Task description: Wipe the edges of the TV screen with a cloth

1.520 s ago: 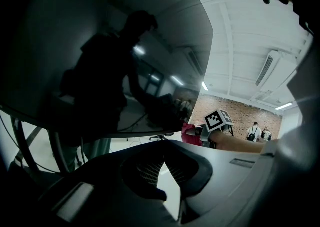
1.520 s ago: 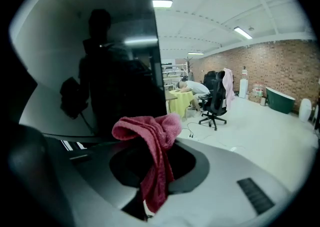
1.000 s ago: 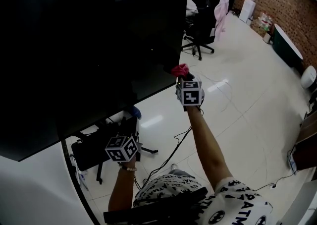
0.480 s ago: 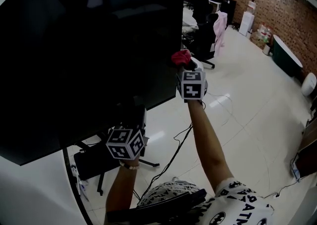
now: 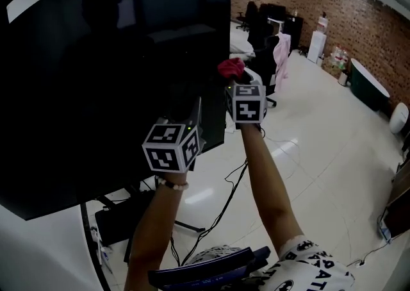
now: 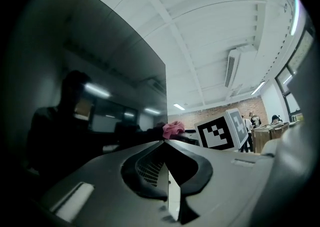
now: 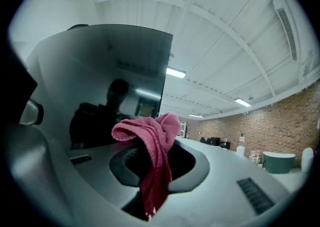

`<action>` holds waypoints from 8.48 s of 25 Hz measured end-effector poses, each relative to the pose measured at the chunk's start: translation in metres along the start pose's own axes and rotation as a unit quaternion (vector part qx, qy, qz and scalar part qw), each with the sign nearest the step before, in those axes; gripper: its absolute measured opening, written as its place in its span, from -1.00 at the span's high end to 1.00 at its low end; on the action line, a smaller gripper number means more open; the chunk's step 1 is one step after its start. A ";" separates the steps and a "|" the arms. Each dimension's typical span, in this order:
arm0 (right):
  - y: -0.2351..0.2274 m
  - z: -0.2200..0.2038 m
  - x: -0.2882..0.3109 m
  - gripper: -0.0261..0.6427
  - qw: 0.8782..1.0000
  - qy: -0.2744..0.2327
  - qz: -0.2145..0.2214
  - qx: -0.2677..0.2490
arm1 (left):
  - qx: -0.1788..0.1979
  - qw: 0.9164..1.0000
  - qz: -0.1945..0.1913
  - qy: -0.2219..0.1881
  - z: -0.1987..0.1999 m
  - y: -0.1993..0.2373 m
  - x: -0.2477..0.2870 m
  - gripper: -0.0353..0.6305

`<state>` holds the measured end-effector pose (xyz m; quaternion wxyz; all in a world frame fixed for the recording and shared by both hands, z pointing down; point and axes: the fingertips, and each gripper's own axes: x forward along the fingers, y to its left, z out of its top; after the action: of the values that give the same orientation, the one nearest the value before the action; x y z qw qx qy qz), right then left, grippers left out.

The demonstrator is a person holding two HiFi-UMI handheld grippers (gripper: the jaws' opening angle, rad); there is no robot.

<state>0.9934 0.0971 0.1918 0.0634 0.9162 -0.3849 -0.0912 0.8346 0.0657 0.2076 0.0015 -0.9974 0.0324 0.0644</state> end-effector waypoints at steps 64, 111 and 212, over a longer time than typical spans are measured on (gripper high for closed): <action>0.294 0.411 -0.049 0.68 0.875 -0.228 0.135 -0.404 | 0.104 0.975 0.168 -0.103 0.261 0.158 -0.210 0.92; 0.962 0.538 -0.214 0.68 0.817 -0.259 0.229 -0.462 | 0.146 0.925 0.345 -0.063 0.291 0.506 -0.782 0.92; 1.264 -0.149 -0.354 0.68 0.696 0.026 0.578 -0.425 | -0.185 0.875 0.434 0.113 -0.191 0.519 -1.008 0.92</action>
<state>-0.0946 -0.5221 0.6151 0.4961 0.3910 -0.7571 -0.1665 -0.1715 -0.3882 0.5276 -0.2143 -0.8658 0.4495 -0.0492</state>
